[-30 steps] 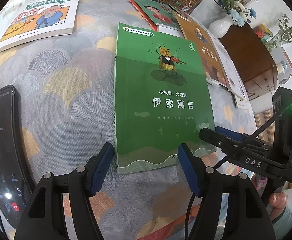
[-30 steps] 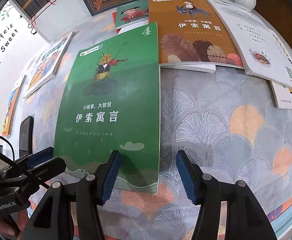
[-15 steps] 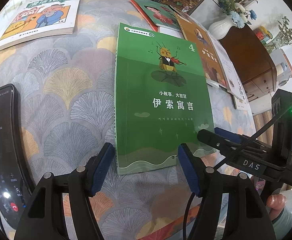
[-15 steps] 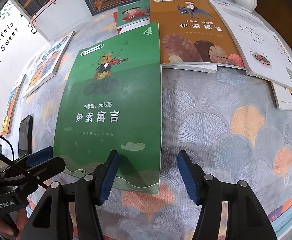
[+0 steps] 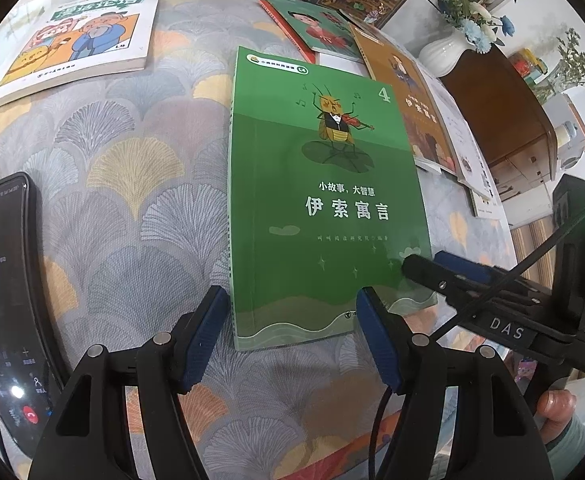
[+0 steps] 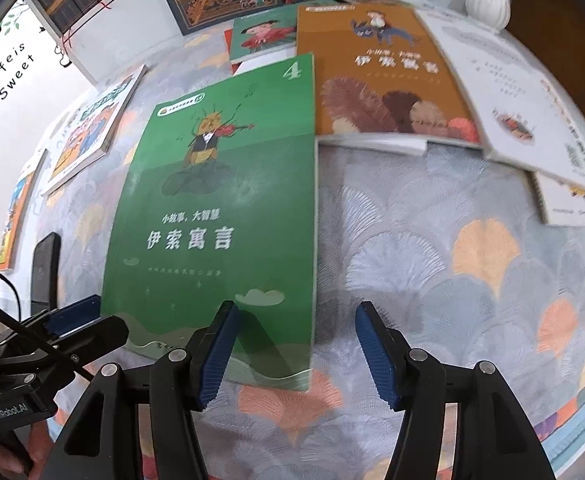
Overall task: Organize books
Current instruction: 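Grasp the green fable book with the left gripper and lift it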
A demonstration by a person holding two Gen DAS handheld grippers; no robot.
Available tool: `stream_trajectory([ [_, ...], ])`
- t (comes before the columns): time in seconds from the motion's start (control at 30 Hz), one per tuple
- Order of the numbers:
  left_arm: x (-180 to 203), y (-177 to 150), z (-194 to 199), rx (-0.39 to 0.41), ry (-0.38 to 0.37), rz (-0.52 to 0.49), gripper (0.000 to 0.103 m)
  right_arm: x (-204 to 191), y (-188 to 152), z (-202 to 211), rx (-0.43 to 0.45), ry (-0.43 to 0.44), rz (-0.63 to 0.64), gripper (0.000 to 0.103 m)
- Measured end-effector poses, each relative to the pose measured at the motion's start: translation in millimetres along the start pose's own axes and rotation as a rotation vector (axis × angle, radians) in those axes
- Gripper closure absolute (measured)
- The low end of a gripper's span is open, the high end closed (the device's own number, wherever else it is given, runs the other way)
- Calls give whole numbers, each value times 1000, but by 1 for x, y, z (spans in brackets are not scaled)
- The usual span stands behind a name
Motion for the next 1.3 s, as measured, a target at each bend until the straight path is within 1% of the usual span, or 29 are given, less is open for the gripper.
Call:
stream_trajectory([
  [0.2, 5, -2, -1, 18, 31, -27, 38, 13, 4, 2, 2, -7, -40, 45],
  [0.27, 5, -1, -1, 19, 29, -26, 38, 14, 3, 1, -1, 0, -53, 45],
  [0.33, 4, -2, -1, 19, 23, -22, 36, 13, 1, 1, -1, -5, -50, 45],
  [0.53, 7, -4, 0, 21, 28, -24, 36, 9, 2, 2, -1, -2, -32, 45],
  [0.6, 5, -3, 1, 20, 12, -10, 38, 8, 2, 1, -3, 5, -32, 45],
  [0.67, -1, -2, 1, 13, -26, 21, 39, 8, 0, -1, -5, 17, -39, 45],
  [0.7, -4, -1, 1, 9, -42, 41, 42, 7, 0, -3, -4, 21, -43, 44],
  [0.73, -7, -1, 1, 2, -60, 61, 42, 6, -1, -4, 2, 20, -41, 44],
  [0.8, -11, 0, 1, -13, -112, 94, 42, -1, -4, -6, -4, 38, -18, 44],
  [0.87, -12, 1, -1, -37, -180, 117, 42, -9, -7, -8, -14, 62, 13, 45],
  [0.9, -12, 1, -2, -53, -222, 126, 42, -11, -7, -7, -10, 49, 25, 45],
  [0.93, -13, 1, -1, -51, -222, 130, 42, -12, -8, -8, -9, 43, 32, 45],
  [1.0, -11, 2, 3, -48, -235, 127, 42, -8, -9, -6, 0, 70, 16, 45],
  [1.03, -11, 4, 10, -33, -271, 136, 42, -4, -8, -4, 5, 103, -9, 45],
  [1.07, -11, 8, 18, -16, -320, 150, 43, 2, -7, -3, 10, 158, -53, 46],
  [1.1, -11, 12, 29, 6, -400, 173, 44, 10, -6, -2, 13, 216, -100, 46],
  [1.13, -10, 17, 37, 17, -462, 191, 45, 18, -6, -1, 17, 282, -162, 46],
  [1.2, -10, 25, 45, 22, -578, 231, 46, 30, -7, 0, 28, 356, -244, 46],
  [1.23, -11, 29, 44, 14, -610, 255, 48, 34, -7, 0, 33, 385, -278, 46],
  [1.27, -11, 30, 39, 4, -595, 262, 54, 38, -8, 1, 37, 408, -307, 46],
  [1.3, -11, 31, 32, -6, -547, 256, 63, 40, -9, 1, 42, 419, -322, 46],
])
Point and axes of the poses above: each gripper's, at about its wrist camera, not at the fingertips, and z roughly against the way its jaws point, x to its right, y to its top, the point moved 4 cm from there along -z, roughly the way its jaws point, and after that the axes turned 11 degrees about y, right-handed, at the moved point
